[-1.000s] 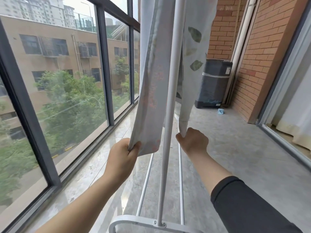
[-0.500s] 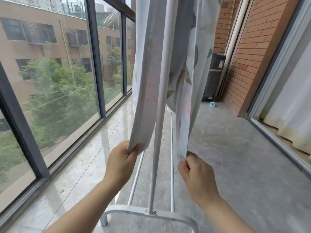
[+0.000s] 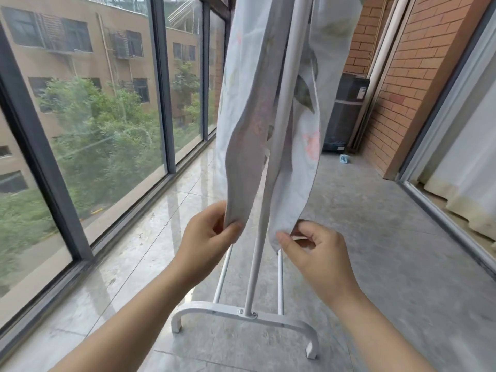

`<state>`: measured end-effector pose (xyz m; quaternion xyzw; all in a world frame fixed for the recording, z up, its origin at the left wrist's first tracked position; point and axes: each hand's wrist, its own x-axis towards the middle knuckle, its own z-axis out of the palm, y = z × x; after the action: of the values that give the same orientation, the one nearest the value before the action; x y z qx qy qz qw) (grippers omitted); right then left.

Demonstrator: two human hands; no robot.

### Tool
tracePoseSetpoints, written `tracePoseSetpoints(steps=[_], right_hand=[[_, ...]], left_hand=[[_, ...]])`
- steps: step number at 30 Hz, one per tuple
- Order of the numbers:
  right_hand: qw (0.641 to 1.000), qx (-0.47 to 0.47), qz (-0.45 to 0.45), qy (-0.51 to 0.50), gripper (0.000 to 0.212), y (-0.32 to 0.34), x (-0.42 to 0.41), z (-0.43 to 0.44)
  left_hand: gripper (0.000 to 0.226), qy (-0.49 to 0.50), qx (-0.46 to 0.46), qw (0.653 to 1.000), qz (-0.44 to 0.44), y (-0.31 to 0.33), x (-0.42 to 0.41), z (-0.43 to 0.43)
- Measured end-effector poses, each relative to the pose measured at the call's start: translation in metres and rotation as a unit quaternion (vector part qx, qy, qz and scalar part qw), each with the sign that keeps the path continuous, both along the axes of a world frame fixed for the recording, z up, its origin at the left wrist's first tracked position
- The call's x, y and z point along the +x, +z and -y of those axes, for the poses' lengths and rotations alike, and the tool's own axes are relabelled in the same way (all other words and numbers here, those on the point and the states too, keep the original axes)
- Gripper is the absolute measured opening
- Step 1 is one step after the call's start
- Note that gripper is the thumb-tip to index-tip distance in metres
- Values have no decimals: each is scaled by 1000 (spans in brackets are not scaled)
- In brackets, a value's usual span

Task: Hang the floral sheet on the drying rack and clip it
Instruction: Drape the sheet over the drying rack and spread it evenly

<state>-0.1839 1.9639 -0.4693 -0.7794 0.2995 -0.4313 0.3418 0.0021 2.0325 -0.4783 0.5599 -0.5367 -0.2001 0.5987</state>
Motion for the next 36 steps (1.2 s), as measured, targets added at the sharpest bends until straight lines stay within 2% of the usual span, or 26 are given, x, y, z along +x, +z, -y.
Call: tracePoseSetpoints(steps=[2, 6, 8, 10, 12, 17, 20, 22, 26, 31, 36], right_hand=[[1000, 17, 17, -12, 9, 8, 3, 0], [999, 29, 18, -19, 10, 18, 9, 4], [999, 6, -29, -13, 14, 16, 9, 5], [991, -42, -126, -26, 21, 10, 7, 3], [982, -64, -168, -53, 26, 1, 3, 3], [989, -33, -126, -74, 32, -12, 7, 2], [990, -10, -109, -85, 43, -14, 8, 3], [991, -6, -97, -94, 40, -15, 7, 3], [993, 5, -75, -90, 25, -17, 10, 0], [995, 11, -60, -82, 20, -15, 15, -4], [996, 8, -42, -80, 28, -10, 9, -9]], left_hand=[[14, 18, -15, 999, -22, 11, 3, 1], [13, 49, 14, 997, 59, 23, 2, 3], [13, 58, 38, 995, 74, 18, 0, 3], [13, 71, 43, 994, 65, 9, 1, 1], [15, 82, 39, 994, 60, 1, 1, -1], [13, 73, 46, 996, 3, -8, -13, 3], [13, 46, 49, 997, -32, -9, -17, 3], [13, 48, 46, 997, -45, -10, -14, 3], [12, 53, 56, 996, -35, -10, -10, 1], [13, 67, 59, 996, -21, -9, -14, -3], [11, 88, 66, 994, -22, -13, -14, -5]])
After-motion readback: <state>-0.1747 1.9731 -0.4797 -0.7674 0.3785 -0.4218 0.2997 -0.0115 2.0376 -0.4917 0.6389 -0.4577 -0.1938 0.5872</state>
